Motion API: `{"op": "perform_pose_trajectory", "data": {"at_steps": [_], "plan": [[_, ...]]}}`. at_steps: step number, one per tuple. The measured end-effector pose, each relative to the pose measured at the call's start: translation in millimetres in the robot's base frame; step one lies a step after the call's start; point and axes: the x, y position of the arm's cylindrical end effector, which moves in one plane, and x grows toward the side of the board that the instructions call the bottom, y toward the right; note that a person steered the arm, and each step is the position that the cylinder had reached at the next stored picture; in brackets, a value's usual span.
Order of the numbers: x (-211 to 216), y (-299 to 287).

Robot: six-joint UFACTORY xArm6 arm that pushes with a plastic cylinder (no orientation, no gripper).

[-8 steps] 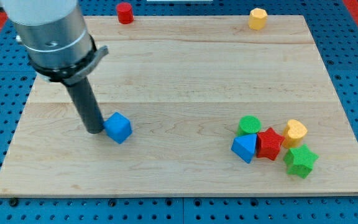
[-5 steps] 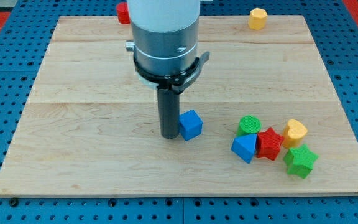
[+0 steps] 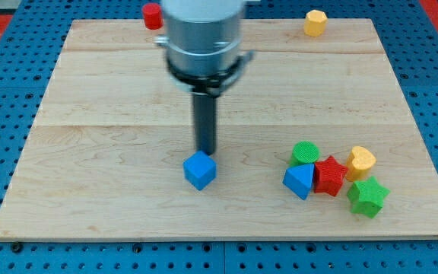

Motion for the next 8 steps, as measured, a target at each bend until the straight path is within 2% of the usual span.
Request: {"op": "perform_pose_trajectory", "data": {"at_steps": [1,2,3,4,5,6,7,8], "plan": [[17,-30],[48,-32],[47,53],[40,95],[65,46],[68,38],[67,15],[39,17]]}}
